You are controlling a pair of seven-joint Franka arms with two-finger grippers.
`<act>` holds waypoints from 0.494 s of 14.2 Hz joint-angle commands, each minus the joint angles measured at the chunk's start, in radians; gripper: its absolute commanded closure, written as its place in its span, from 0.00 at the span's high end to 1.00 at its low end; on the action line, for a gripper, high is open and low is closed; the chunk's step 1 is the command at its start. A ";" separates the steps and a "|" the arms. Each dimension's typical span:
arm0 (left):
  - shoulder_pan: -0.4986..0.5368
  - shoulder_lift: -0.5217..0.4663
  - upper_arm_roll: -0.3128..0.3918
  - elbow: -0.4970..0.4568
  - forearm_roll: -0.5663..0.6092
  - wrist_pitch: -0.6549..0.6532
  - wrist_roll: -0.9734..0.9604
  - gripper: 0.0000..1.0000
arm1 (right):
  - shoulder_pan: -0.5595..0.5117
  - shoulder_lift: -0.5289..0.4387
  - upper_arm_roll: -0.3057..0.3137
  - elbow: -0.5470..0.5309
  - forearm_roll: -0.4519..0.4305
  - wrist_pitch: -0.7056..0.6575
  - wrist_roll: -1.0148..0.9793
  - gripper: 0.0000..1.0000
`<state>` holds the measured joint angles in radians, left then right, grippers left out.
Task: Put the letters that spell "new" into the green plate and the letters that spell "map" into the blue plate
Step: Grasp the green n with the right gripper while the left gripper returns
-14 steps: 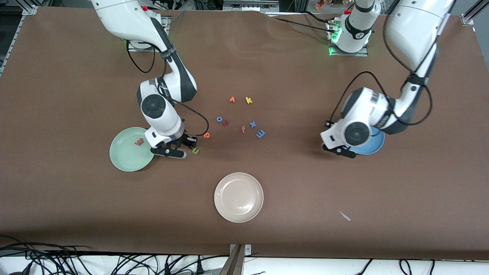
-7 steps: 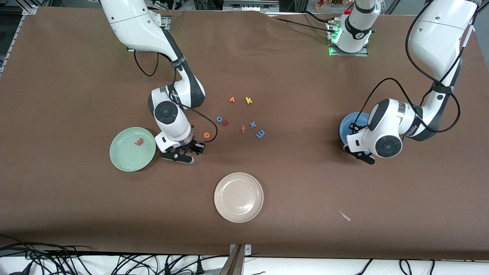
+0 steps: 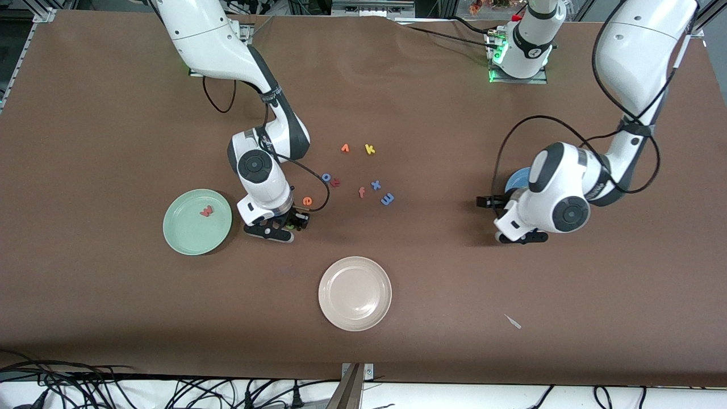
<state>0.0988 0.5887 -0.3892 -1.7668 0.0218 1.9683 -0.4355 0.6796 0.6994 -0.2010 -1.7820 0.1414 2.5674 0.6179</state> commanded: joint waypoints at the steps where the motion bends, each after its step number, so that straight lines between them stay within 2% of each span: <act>1: -0.114 -0.001 0.000 -0.008 -0.029 0.116 -0.336 1.00 | 0.006 0.020 -0.005 0.019 0.020 0.014 0.005 0.52; 4: -0.221 0.026 0.000 -0.014 -0.020 0.269 -0.677 1.00 | 0.006 0.028 -0.005 0.007 0.018 0.040 0.005 0.49; 7: -0.318 0.058 0.010 -0.013 -0.010 0.412 -0.937 1.00 | 0.014 0.035 -0.005 0.006 0.020 0.050 0.005 0.33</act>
<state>-0.1755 0.6261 -0.3967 -1.7814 0.0164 2.3049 -1.2395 0.6796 0.7018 -0.2034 -1.7829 0.1414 2.5796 0.6194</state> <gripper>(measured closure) 0.000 0.599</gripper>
